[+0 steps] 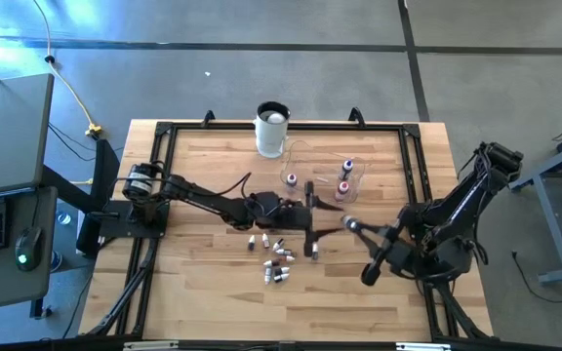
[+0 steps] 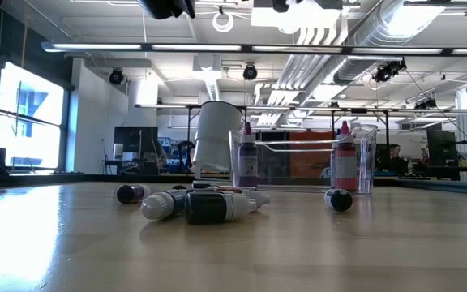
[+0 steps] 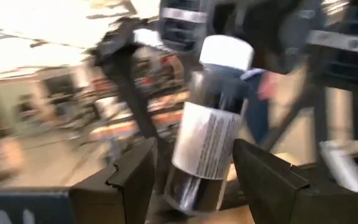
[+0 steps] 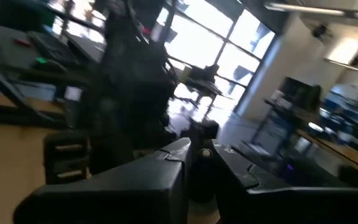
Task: Pick & Place food coloring
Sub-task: Put the large black food coloring bottle into the transparent container
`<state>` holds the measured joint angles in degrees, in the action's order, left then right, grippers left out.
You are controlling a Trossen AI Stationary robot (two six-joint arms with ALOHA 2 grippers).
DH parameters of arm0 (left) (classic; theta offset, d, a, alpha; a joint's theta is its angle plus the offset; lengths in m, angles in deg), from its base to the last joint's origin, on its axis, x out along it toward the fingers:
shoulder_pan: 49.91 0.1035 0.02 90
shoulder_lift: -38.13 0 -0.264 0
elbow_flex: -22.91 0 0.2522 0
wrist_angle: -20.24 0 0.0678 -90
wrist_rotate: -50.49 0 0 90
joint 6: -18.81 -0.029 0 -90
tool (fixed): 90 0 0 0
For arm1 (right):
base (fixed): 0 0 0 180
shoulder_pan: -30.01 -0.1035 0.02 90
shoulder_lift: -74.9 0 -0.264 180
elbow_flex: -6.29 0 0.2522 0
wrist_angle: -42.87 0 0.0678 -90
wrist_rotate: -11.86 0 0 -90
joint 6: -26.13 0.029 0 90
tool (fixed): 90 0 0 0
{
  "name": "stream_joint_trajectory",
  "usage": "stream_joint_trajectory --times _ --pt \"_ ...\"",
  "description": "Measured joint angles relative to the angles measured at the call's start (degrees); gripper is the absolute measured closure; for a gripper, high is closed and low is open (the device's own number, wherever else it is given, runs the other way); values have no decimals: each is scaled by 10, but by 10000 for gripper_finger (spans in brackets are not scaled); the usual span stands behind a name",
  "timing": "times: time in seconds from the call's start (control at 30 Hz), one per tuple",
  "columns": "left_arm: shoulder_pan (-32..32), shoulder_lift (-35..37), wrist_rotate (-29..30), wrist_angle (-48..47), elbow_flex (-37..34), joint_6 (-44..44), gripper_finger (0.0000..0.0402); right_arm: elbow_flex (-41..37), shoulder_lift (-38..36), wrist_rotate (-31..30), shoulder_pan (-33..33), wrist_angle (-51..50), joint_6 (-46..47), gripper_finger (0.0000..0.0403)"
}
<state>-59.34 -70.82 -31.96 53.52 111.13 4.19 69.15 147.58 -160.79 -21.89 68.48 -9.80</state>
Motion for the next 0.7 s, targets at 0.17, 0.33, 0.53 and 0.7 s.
stream_joint_trajectory --times 0.17,0.33,0.53,0.7 --pt "-8 0 36 -9 0 -19 195 0 0 -74 -3 -34 1 357" --pt "-34 17 90 -21 -1 -42 195 -9 -1 -73 -1 -38 6 364" --pt "-103 88 277 -86 0 -209 195 -66 -8 -72 30 -35 73 364" --pt "-176 165 418 -162 1 -261 195 -120 -54 -44 94 -10 135 364"
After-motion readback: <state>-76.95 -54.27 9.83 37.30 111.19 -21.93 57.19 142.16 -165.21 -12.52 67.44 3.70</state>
